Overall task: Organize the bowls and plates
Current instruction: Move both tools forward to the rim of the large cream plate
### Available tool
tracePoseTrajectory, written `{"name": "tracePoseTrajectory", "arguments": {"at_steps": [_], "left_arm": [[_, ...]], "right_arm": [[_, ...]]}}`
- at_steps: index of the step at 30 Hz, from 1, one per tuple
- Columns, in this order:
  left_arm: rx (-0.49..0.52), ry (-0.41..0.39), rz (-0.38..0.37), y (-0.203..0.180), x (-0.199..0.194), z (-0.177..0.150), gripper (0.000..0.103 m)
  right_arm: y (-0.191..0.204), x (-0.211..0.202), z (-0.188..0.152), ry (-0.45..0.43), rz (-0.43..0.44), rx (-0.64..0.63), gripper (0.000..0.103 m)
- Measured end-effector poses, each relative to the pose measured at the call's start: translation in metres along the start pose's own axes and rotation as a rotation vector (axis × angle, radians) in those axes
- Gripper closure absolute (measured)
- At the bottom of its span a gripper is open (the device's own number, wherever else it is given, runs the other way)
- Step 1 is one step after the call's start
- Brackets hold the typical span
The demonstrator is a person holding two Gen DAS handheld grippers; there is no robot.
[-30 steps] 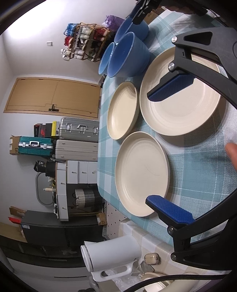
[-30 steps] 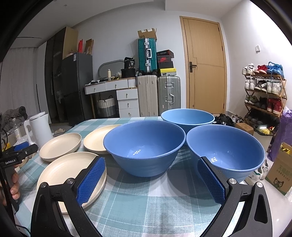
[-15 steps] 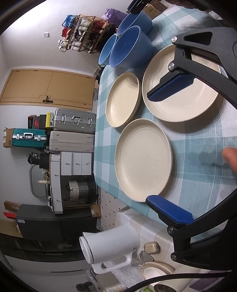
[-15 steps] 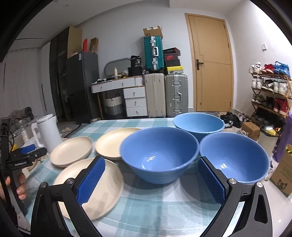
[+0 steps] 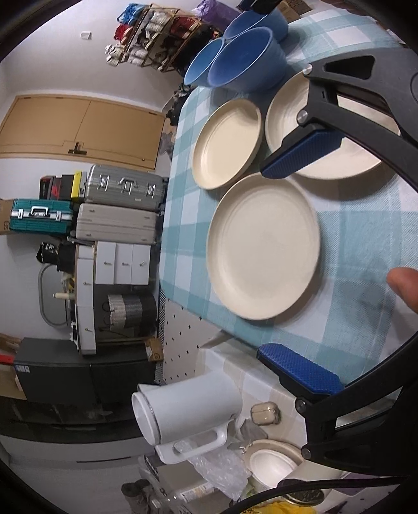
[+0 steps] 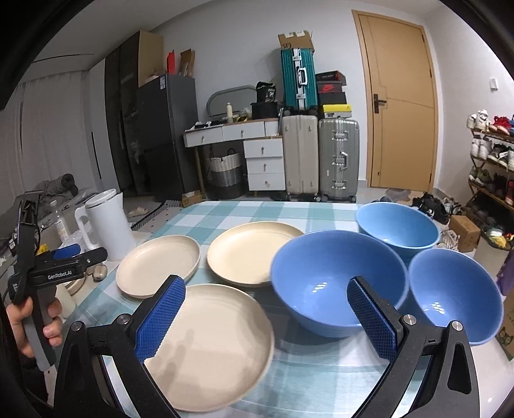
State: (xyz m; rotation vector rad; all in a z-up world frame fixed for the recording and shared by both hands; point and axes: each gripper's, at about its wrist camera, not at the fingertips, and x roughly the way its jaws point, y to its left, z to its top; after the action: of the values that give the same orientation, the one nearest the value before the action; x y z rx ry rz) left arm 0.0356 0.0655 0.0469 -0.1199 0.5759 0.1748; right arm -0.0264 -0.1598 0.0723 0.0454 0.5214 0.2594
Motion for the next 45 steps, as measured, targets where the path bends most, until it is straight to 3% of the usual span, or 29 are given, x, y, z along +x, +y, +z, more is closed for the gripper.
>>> {"name": "tracePoseTrajectory", "arguments": {"at_steps": [11,25,30,33,40,45], "left_arm": [[-0.012,0.056,0.043,0.016,0.04,0.026,0.001],[-0.061,0.174,0.04,0.043,0.098,0.006,0.001],[-0.073,0.229,0.032,0.054,0.113,-0.007,0.001],[-0.076,0.265,0.032,0.061,0.117,-0.016,0.001],[-0.108,0.303,0.023,0.071,0.123,-0.034,0.002],[-0.132,0.313,0.017,0.073,0.124,-0.037,0.01]], "right_arm": [[0.034,0.045,0.026,0.07,0.034,-0.019,0.0],[0.083,0.121,0.039,0.187,0.089,-0.059,0.001],[0.093,0.149,0.034,0.242,0.109,-0.065,0.007],[0.095,0.165,0.031,0.276,0.121,-0.06,0.016],[0.101,0.201,0.021,0.344,0.145,-0.039,0.02],[0.104,0.218,0.014,0.384,0.149,-0.031,0.024]]}}
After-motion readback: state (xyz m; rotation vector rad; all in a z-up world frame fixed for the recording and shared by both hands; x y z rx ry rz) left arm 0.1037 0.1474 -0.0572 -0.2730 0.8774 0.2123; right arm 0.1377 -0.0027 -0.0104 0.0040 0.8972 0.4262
